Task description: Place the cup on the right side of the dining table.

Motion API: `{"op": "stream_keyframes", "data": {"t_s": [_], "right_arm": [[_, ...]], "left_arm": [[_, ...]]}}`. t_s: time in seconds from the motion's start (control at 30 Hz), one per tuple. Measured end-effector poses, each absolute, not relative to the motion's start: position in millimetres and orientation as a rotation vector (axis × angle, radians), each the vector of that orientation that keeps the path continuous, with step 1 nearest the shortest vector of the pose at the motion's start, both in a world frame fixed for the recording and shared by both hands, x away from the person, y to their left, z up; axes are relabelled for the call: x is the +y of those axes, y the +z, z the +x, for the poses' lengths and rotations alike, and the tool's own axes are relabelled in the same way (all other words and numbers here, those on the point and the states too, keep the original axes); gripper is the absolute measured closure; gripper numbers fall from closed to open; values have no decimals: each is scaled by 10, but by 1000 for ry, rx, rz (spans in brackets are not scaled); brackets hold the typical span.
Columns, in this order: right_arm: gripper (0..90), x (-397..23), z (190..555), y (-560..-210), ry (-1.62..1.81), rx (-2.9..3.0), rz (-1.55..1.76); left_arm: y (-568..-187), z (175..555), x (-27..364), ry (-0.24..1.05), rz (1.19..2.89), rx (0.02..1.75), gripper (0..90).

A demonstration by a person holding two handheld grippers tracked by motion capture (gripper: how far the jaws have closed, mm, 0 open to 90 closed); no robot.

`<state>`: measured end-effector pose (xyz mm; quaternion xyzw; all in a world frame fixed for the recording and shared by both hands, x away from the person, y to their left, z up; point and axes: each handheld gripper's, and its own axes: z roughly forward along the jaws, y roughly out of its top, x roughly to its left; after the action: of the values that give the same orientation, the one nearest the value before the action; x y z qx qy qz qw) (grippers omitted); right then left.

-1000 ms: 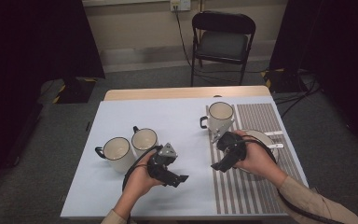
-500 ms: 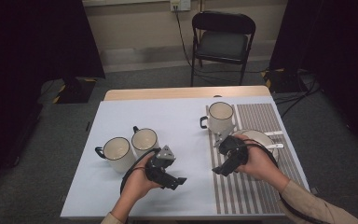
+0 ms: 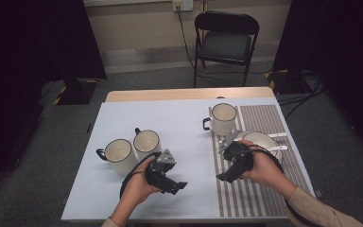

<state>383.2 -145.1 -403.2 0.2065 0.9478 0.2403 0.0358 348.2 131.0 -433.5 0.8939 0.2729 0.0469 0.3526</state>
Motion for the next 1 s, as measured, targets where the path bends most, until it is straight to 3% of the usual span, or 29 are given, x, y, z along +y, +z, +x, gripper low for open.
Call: {"op": "stream_keyframes", "data": {"t_s": [1.0], "right_arm": [[131, -1583, 3667, -4151, 759, 2928, 641]], "left_arm": [[-4384, 3383, 1457, 134, 2329, 715, 153]]}}
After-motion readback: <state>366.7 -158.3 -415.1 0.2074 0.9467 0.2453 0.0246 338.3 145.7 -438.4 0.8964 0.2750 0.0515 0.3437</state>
